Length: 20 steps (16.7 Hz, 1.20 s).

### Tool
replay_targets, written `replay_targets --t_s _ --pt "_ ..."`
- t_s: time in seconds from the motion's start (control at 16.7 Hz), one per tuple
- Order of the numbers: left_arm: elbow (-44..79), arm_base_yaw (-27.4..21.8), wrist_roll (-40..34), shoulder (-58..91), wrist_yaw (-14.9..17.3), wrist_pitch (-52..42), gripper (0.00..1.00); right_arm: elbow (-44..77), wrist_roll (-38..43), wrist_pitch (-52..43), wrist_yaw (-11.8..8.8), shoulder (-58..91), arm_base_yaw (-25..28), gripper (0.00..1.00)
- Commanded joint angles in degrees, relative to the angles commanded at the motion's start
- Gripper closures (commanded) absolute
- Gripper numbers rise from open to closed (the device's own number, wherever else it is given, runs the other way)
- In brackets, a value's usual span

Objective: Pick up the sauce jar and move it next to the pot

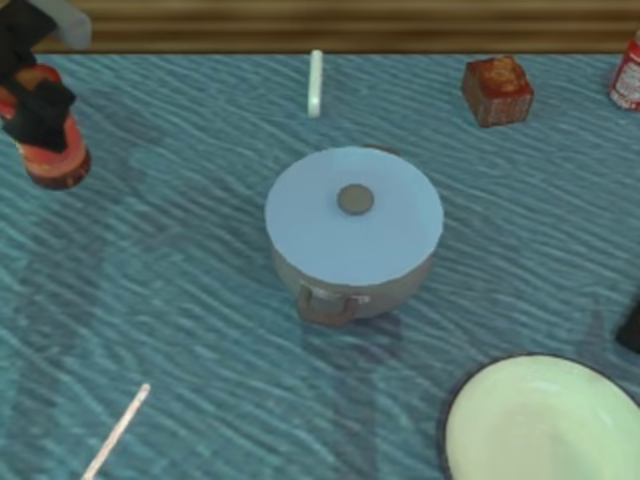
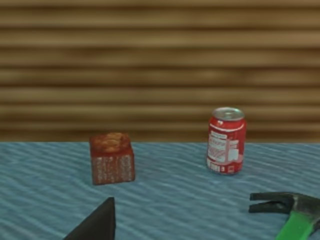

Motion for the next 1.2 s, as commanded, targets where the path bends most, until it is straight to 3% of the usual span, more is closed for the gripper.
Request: replay_targets --t_s 0.36,0.6,0.84,1.2 --pt "-0.63 -0.34 -0.01 -0.54 -0.04 0.03 1.00 0.00 0.00 0.00 0.00 0.00 0.00 0.00" --pt "-3.33 -2.54 -6.25 -0.99 -1.55 1.69 1.00 0.00 0.00 0.00 0.00 0.00 0.00 0.00" --pt "-8.77 -7.32 -20.68 -2.74 -4.67 5.95 1.00 0.00 0.00 0.00 0.00 0.00 0.00 0.00" --pt "-18.56 -15.60 -49.17 -6.85 -10.19 14.30 1.00 0.00 0.00 0.00 0.00 0.00 0.00 0.00"
